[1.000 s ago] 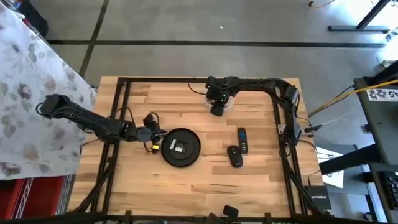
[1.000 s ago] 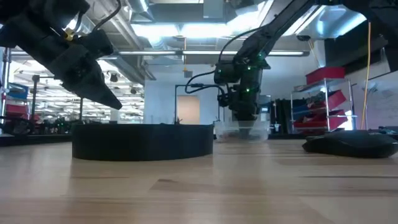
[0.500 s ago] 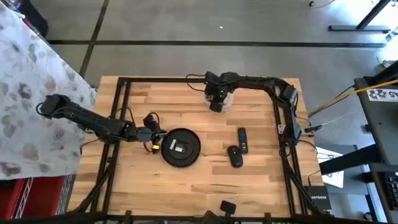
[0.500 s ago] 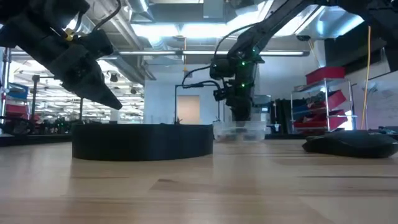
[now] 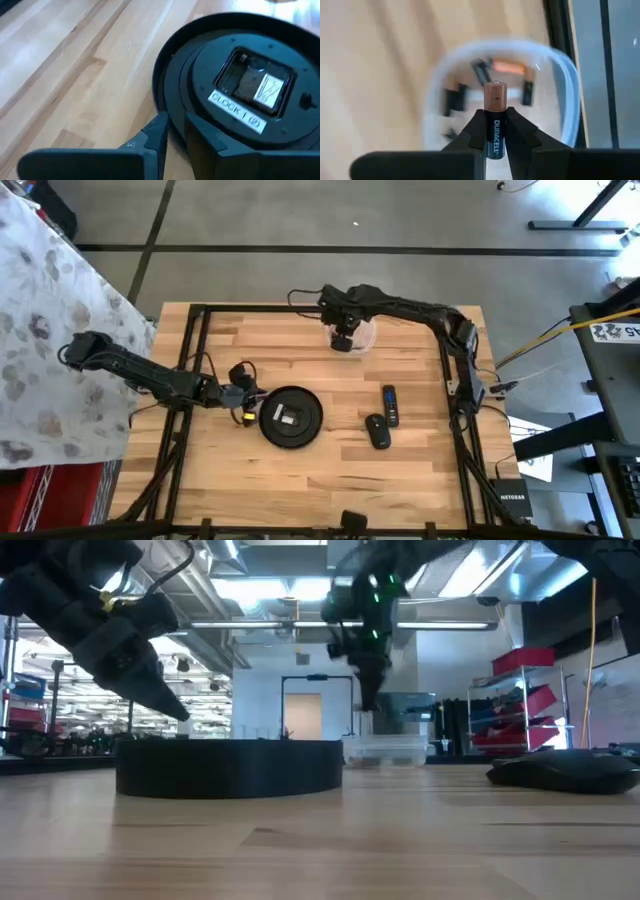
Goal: Insert battery
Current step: Insert the black battery into the wall clock
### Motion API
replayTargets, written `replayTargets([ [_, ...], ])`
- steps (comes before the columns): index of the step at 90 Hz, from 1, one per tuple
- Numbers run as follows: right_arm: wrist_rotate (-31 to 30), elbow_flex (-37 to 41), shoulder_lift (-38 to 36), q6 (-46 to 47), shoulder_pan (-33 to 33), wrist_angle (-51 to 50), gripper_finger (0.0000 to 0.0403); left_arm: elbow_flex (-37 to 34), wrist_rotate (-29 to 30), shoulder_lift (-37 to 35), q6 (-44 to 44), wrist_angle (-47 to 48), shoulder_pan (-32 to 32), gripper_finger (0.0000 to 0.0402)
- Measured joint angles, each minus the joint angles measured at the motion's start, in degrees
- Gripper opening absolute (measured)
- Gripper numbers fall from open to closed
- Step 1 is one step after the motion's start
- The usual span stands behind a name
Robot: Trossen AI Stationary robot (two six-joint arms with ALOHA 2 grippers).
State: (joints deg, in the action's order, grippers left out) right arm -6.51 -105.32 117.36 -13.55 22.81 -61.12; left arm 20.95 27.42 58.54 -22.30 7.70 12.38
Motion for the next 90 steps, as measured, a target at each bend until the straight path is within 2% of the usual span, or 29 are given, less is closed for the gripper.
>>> replayTargets([
  [14, 5.5, -4.8, -0.1, 3.5, -7.9, -1.3, 0.0021, 0.0, -0.1, -1.6, -4.0, 5.0, 0.0, 0.0046],
  [25, 12.7, -5.1, 0.0, 9.9, -13.4, 2.4, 0.0021, -0.1, -0.2, -1.4, -7.5, 7.2, 0.4, 0.0046],
  [40, 19.9, -5.2, 2.2, 20.1, -18.8, 9.8, 0.0021, -3.6, -0.5, -1.3, -15.2, 3.6, 3.8, 0.0046],
  [55, 27.6, -5.2, 5.9, 26.9, -21.3, 11.4, 0.0021, -9.6, 0.0, -0.8, -21.6, -8.0, 7.4, 0.0046],
  [69, 28.6, -5.1, 8.3, 28.6, -22.3, 11.2, 0.002, -14.1, 0.2, 0.9, -20.5, -20.5, 8.7, 0.0046],
  [90, 26.7, -5.1, 9.4, 30.2, -21.8, 10.0, 0.002, -15.0, -0.1, 5.1, -19.7, -27.4, 8.7, 0.0046],
])
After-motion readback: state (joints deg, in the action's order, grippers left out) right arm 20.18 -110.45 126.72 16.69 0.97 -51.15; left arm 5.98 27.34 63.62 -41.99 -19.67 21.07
